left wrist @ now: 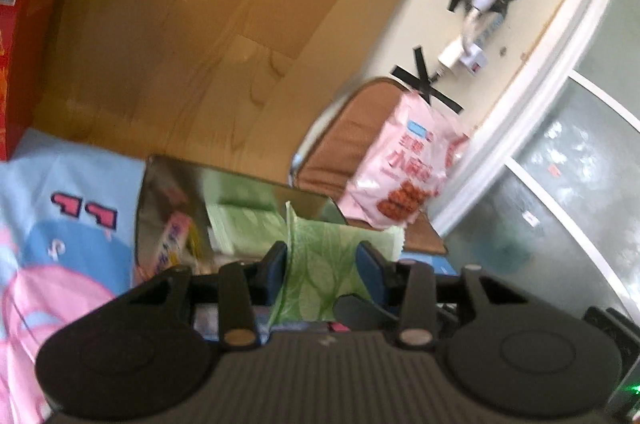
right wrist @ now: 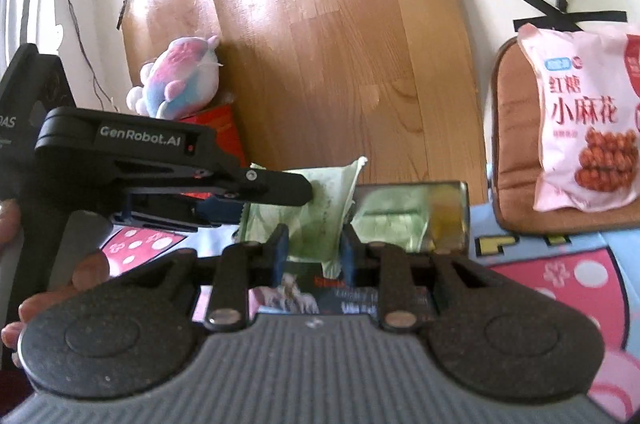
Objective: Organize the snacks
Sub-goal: 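Release the leaf-print pack into the black box, then grasp the green cracker pack with the left gripper and lift it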
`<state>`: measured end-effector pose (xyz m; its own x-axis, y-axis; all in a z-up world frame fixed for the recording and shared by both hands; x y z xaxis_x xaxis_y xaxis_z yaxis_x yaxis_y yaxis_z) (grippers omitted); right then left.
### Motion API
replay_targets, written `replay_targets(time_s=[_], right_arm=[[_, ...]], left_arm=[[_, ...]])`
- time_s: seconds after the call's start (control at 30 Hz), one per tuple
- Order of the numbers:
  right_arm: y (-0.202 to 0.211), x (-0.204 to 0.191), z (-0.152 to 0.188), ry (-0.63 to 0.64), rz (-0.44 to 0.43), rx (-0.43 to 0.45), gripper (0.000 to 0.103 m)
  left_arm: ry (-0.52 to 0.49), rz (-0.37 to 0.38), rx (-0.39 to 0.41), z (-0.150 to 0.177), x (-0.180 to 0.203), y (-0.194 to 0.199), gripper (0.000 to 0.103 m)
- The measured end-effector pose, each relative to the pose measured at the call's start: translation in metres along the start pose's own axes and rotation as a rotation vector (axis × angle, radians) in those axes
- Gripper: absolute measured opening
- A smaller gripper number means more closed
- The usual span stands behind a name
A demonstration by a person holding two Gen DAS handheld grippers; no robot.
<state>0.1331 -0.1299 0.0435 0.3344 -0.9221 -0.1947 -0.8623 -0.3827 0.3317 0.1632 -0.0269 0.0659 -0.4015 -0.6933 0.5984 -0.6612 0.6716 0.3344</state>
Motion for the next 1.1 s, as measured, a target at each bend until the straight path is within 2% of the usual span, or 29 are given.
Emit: replay_targets(time_s=[0.1,0.2,0.23,0.27,0.33,0.47,0.6,0.7,0.77,0.8,0.83,0.9,0.93,0.97,1.1], right_arm=[[-0.017,-0.002,-0.005,0.003,-0.001,-0.01,0.031],[-0.04,-0.011,-0.004,0.033,0.002,-0.018,0.035],[-0.049,-0.014,-0.002,0.056,0.013,-0.024,0.043],[-0.057,-0.014,0.0,0.076,0.048,-0.027,0.045],[-0.06,-0.006,0.001,0.071,0.113,-0.032,0.045],[-0.026,0.0,0.008,-0.081,0.014,-0.057,0.045],[-0.008,-0.021,0.052,-0.09,-0.102,-0.205,0.045],[-0.008,-0.05,0.085,0.012,-0.138,-0.3,0.046],[-0.012,-0.069,0.101,0.08,-0.146,-0.368,0.051],[-0.012,-0.075,0.105,0.104,-0.151,-0.366,0.054],[-0.011,-0.08,0.105,0.138,-0.141,-0.349,0.056],[-0.008,-0.083,0.107,0.218,-0.103,-0.325,0.052],[-0.007,-0.082,0.107,0.249,-0.076,-0.311,0.044],[-0.004,-0.079,0.107,0.262,-0.049,-0.305,0.04],[0.014,-0.053,0.106,0.215,0.021,-0.298,0.039]], left_arm=[[0.01,-0.027,0.016,-0.011,-0.016,-0.008,0.04],[0.001,-0.119,0.037,-0.02,-0.041,-0.017,0.049],[0.008,-0.145,0.031,-0.021,-0.048,-0.019,0.049],[0.029,-0.156,0.026,-0.021,-0.054,-0.018,0.049],[0.054,-0.112,0.053,-0.02,-0.055,-0.003,0.049],[0.077,-0.106,0.084,-0.003,-0.059,0.034,0.055],[0.167,-0.135,0.022,0.036,-0.078,0.05,0.055],[0.209,-0.161,-0.025,0.063,-0.089,0.053,0.055],[0.237,-0.177,-0.063,0.079,-0.095,0.051,0.052],[0.254,-0.179,-0.078,0.087,-0.097,0.049,0.051],[0.273,-0.168,-0.098,0.094,-0.097,0.044,0.045],[0.238,-0.16,-0.107,0.098,-0.087,0.037,0.044],[0.224,-0.158,-0.125,0.102,-0.082,0.035,0.043],[0.212,-0.156,-0.136,0.103,-0.077,0.03,0.043],[0.167,-0.111,-0.196,0.114,-0.049,0.005,0.044]])
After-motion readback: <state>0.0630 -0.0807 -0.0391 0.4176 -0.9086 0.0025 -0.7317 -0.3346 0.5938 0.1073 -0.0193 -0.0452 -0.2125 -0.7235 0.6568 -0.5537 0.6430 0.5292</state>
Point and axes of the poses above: each gripper's, at about its wrist camera, not at the fingertips, and y roughly against the way its jaws point, x to its right, z to its underside, the point moved 10 cm from there along -y, roughly the way its jaws point, and after that the axes turned 11 degrees about z, right-handed, at the moved point
